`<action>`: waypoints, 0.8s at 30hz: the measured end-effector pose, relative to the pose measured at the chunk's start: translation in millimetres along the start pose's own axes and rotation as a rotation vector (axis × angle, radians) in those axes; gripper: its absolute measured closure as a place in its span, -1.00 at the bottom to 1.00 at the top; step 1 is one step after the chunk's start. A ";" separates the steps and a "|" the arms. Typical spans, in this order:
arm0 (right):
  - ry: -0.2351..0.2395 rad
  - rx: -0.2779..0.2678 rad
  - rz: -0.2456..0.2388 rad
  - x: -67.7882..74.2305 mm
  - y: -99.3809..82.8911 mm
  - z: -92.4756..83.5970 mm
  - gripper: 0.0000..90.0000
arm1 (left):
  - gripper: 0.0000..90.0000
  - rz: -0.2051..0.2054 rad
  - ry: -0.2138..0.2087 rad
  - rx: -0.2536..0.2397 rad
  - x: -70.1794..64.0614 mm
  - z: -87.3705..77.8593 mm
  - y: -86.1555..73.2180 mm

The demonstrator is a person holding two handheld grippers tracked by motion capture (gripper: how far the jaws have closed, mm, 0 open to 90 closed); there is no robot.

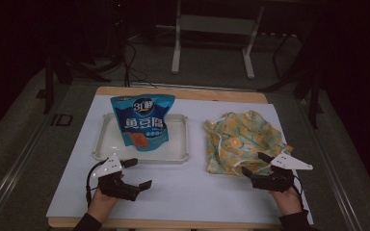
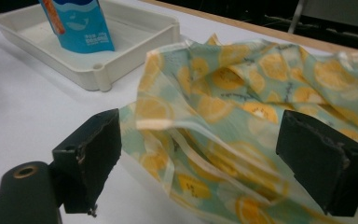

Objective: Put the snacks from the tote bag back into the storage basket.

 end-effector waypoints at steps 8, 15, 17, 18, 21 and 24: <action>-0.032 0.007 0.022 -10.8 -17.6 -7.8 -0.68 | -0.95 0.035 0.001 0.013 -5.1 12.1 -0.2; -0.030 -0.061 0.002 -19.3 -30.0 -11.6 -0.68 | -0.95 0.080 0.037 0.018 -8.1 20.2 -0.1; -0.041 -0.074 -0.014 -20.9 -33.8 -9.7 -0.68 | -0.95 0.088 0.032 0.017 -8.5 21.4 0.7; -0.040 -0.075 -0.018 -21.8 -35.1 -8.7 -0.68 | -0.95 0.091 0.033 0.015 -8.7 21.5 0.6; -0.039 -0.081 -0.012 -24.4 -36.2 -8.6 -0.68 | -0.95 0.083 0.026 0.017 -7.8 20.8 -1.2; -0.027 -0.104 0.007 -26.7 -35.8 -10.6 -0.69 | -0.95 0.082 0.024 0.023 -6.7 19.9 -2.7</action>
Point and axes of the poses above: each handheld gripper's, and its own axes: z roughly forward along the jaws, y roughly out of its top, x roughly to its left, the point moved 1 cm from there along z, roughly forward along the jaws, and after that the axes turned 3 degrees about -y, right-handed, at the moved point
